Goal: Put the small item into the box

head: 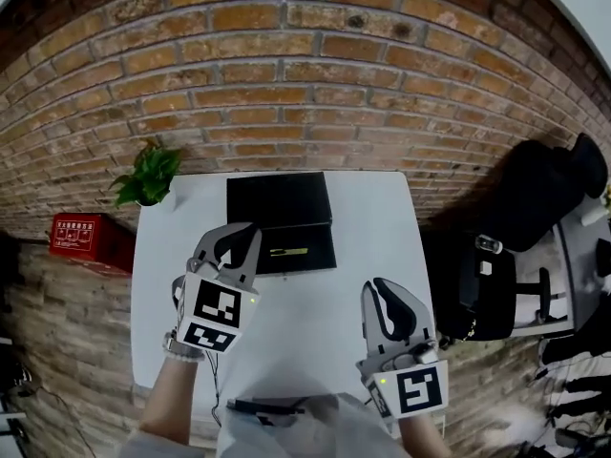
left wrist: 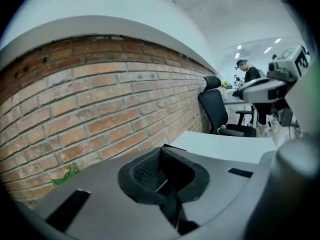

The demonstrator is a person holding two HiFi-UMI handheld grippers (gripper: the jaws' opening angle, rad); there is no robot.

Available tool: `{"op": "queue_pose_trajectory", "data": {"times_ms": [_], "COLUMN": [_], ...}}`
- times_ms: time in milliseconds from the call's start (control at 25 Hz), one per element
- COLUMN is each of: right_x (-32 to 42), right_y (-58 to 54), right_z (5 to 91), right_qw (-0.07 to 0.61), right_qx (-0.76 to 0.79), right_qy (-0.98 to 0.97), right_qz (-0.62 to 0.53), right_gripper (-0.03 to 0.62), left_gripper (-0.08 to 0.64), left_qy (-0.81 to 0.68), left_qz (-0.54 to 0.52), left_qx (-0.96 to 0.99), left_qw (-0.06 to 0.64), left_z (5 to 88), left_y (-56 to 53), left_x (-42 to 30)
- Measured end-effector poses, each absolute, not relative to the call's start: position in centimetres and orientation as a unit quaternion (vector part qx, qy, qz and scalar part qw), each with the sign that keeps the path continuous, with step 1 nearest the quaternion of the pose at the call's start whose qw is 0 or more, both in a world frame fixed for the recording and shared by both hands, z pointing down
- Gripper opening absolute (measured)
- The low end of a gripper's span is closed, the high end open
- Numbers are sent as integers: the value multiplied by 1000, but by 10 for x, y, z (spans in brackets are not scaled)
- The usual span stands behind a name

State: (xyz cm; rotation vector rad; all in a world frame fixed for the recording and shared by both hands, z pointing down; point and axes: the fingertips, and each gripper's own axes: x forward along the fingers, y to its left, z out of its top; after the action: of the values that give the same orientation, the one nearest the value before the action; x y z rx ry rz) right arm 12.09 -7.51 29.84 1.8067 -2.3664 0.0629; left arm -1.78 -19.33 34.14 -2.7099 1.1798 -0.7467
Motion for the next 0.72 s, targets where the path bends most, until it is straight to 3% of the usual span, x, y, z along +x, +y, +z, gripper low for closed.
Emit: {"op": "queue_pose_trajectory", "data": {"times_ms": [440,720], "right_x": [83,70], "right_y": [-88,-89], "right_z": [275,265], "right_qw": [71,71], "right_qx": [553,534], "right_qy": [-830,-842], "right_qz": [-3,-15], "right_gripper": [64,64], "left_gripper": [18,18], "left_qy": [479,499], "left_qz": [-136,-121], "left_qx": [-865,-856], "left_qw": [61,55], "left_z": [259,246], "left_y": [-142,-112], "left_x": [-64,-82]}}
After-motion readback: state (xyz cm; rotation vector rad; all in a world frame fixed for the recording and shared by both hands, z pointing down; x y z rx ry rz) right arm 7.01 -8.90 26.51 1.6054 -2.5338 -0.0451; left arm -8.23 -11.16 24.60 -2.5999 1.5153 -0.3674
